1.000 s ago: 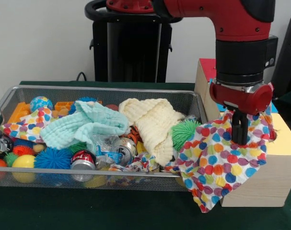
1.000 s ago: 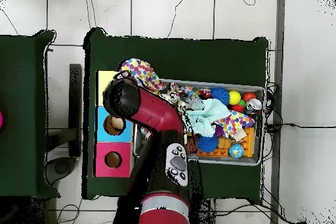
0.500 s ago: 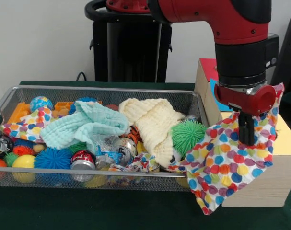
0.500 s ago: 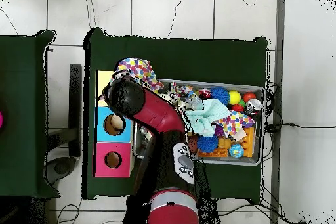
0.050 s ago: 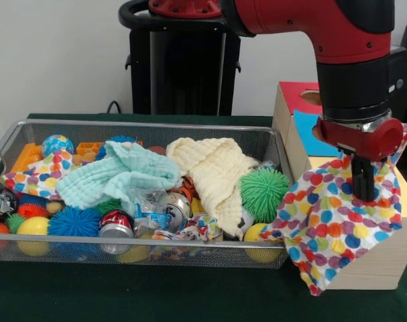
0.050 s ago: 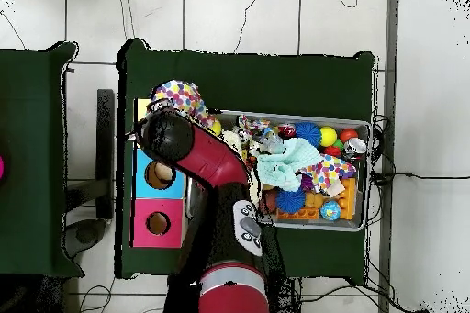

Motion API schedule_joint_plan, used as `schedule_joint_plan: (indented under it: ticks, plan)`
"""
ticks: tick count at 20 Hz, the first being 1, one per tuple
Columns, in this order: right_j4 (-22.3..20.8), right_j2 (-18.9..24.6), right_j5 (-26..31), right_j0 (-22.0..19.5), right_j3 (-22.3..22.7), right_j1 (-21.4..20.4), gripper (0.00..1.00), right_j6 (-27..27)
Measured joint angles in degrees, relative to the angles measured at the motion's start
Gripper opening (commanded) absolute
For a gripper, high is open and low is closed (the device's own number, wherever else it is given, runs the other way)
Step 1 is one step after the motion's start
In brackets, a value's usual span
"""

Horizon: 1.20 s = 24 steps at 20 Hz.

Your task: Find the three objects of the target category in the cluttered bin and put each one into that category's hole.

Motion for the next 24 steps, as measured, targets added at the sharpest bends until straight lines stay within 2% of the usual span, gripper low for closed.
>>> schedule_joint_plan:
  ticks: [6,15,24]
  plan:
    - [1.4,0.9,2.1,1.5,1.6,0.4,0.00,0.0]
    - [3.2,0.6,2.2,2.0,2.5,0.5,0.00,0.0]
    - [3.2,-3.7,2.2,5.9,0.8,1.3,0.00,0.9]
